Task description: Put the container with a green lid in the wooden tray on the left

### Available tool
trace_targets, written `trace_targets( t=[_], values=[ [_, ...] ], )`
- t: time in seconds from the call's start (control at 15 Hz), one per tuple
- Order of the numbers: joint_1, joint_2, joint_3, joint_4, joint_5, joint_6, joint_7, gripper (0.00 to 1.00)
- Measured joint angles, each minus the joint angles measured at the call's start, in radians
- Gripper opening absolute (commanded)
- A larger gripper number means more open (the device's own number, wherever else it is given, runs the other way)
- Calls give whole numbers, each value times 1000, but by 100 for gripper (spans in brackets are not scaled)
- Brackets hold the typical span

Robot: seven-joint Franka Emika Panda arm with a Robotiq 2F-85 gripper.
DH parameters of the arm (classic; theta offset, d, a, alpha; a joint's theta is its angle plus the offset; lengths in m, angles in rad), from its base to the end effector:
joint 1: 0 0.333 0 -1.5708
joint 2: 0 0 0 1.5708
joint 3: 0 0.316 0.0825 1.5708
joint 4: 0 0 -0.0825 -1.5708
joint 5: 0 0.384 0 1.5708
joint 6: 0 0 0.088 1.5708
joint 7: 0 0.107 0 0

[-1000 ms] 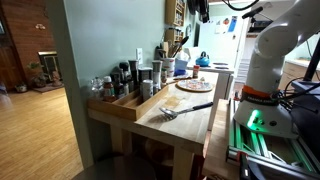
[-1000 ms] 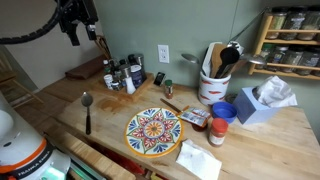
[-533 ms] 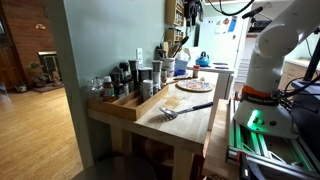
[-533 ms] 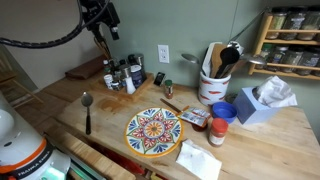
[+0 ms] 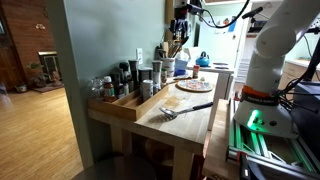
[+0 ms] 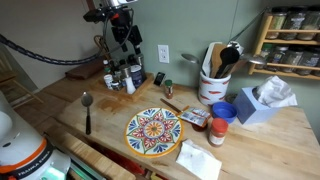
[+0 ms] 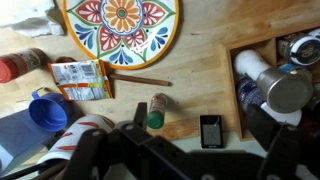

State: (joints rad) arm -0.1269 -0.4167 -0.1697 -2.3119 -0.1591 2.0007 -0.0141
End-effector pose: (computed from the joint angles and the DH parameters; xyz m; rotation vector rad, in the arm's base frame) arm 0.4144 -0.1429 0.5113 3.0278 -0.3231 0.1357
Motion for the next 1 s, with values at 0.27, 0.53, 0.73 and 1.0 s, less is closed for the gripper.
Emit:
trace_targets(
  t=[0.27, 0.53, 0.73, 1.0],
  values=[
    [-7, 64, -5, -62, 26, 202, 7, 100],
    [-11, 88, -13, -79, 29, 253, 5, 100],
    [-11, 87, -13, -79, 29, 253, 5, 100],
    [-14, 106, -13, -66, 30, 258, -2, 100]
  ],
)
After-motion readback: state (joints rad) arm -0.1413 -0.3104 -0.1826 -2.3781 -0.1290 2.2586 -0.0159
